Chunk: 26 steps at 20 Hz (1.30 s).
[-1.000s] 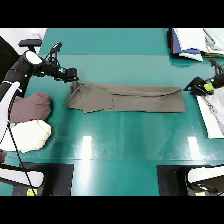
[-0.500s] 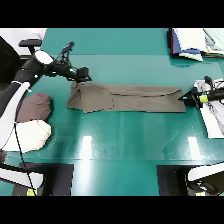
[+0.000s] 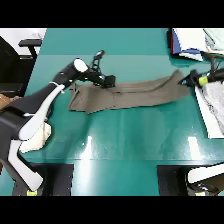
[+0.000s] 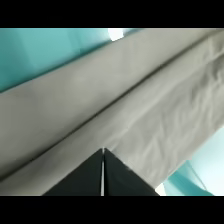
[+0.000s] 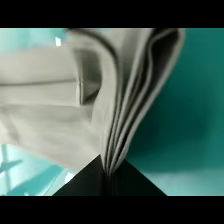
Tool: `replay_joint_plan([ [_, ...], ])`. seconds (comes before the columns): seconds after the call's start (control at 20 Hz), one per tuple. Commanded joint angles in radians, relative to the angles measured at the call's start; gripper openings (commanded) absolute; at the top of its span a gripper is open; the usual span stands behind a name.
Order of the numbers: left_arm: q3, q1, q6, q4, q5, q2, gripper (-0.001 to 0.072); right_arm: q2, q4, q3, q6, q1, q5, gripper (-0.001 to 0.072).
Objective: Fold the shirts.
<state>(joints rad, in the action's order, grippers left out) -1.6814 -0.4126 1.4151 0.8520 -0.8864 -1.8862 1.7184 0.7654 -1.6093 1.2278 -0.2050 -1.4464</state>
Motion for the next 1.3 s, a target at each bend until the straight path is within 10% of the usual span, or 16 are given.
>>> replay_joint_plan([
  [0.0,-0.129,-0.073,0.048,0.000,-0.028,-0.138,0.0022,-0.089,-0.089,-0.142,0.045,0.071,-0.034,0.0015],
  [0.6,-0.308,-0.094,0.077,0.002,-0.084,-0.215,0.0022,-0.105,-0.150,-0.356,0.099,0.443,0.016,0.0015],
  [1.1,-0.354,0.318,0.077,0.271,-0.276,0.189,0.0023,0.066,-0.276,-0.357,-0.002,0.828,0.311,0.0026],
  [1.25,-0.354,0.428,0.077,0.278,-0.311,0.280,0.0023,0.174,-0.265,-0.357,-0.042,0.970,0.446,0.0447],
])
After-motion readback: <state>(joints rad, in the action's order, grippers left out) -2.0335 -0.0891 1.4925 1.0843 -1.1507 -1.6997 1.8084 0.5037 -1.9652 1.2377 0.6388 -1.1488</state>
